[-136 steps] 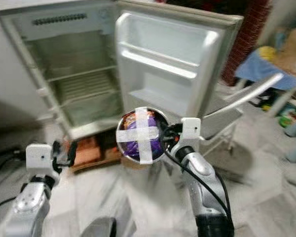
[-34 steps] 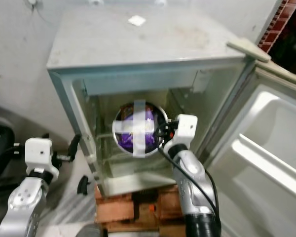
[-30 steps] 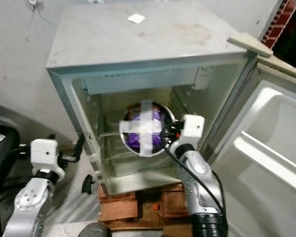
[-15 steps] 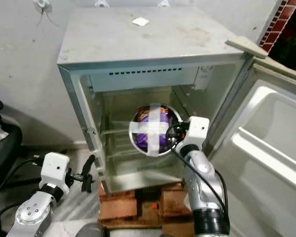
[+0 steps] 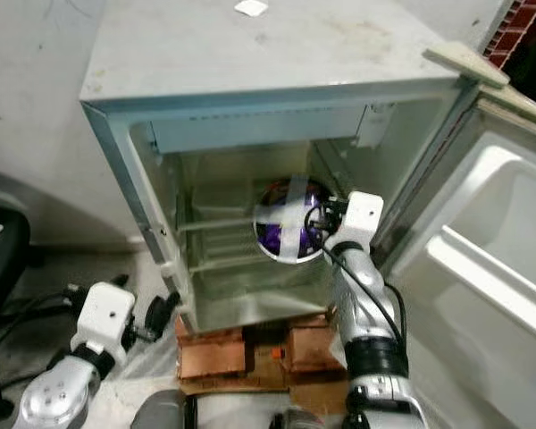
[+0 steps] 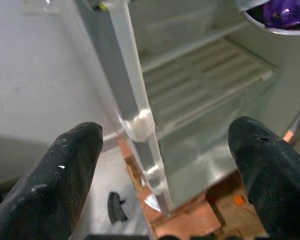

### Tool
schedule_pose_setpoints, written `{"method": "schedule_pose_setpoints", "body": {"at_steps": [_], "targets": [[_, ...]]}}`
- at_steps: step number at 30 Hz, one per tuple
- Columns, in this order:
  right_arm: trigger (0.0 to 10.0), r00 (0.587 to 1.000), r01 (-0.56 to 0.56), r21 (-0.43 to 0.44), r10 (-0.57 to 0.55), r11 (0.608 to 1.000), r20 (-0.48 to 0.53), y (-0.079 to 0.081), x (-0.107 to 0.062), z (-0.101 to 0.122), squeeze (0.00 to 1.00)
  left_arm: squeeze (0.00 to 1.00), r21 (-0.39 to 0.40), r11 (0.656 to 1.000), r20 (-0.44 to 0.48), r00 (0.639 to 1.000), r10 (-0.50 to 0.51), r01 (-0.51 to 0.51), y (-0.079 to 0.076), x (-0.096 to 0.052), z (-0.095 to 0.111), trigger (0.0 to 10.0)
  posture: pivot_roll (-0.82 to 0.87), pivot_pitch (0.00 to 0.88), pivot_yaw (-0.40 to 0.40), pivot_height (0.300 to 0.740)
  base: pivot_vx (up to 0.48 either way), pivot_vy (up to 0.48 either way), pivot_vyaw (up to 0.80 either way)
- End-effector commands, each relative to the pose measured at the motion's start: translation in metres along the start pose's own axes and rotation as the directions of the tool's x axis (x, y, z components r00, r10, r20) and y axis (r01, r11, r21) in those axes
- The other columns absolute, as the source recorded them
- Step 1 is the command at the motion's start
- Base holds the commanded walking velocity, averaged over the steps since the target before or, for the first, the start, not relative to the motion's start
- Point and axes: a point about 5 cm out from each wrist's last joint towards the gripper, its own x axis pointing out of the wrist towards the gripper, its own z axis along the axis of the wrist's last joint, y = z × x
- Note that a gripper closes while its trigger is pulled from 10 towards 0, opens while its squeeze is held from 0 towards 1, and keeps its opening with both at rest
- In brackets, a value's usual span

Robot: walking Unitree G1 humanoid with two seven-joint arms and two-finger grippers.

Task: Restocking fridge

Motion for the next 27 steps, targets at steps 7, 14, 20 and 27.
{"method": "schedule_pose_setpoints", "body": {"at_steps": [7, 14, 20, 27], "targets": [[10.0, 0.999, 0.034, 0.021, -0.035, 0.999, 0.040, -0.002, 0.008, 0.008, 0.00, 0.00, 0.012, 1.000, -0.003, 1.000, 0.018, -0.018, 0.005, -0.013, 0.011, 10.0, 0.21, 0.249, -0.067, 0.740, 0.000, 0.000, 0.00], [10.0, 0.996, 0.023, 0.001, -0.023, 1.000, 0.089, -0.004, 0.007, 0.014, 0.00, 0.00, -0.001, 1.000, 0.008, 1.000, 0.028, -0.028, 0.004, -0.010, 0.016, 10.0, 0.21, 0.249, -0.067, 0.740, 0.000, 0.000, 0.00], [10.0, 0.988, -0.080, -0.043, 0.085, 0.996, 0.131, -0.004, -0.019, 0.018, 0.00, 0.00, -0.036, 0.977, 0.096, 0.972, 0.213, -0.210, 0.018, -0.011, 0.022, 10.0, 0.19, 0.194, -0.075, 0.740, 0.000, 0.000, 0.00], [10.0, 0.984, -0.110, -0.085, 0.121, 0.990, 0.130, -0.012, -0.054, 0.014, 0.00, 0.00, -0.053, 0.964, 0.096, 0.959, 0.266, -0.262, 0.024, -0.013, 0.016, 10.0, 0.16, 0.138, -0.071, 0.740, 0.000, 0.000, 0.00]]}}
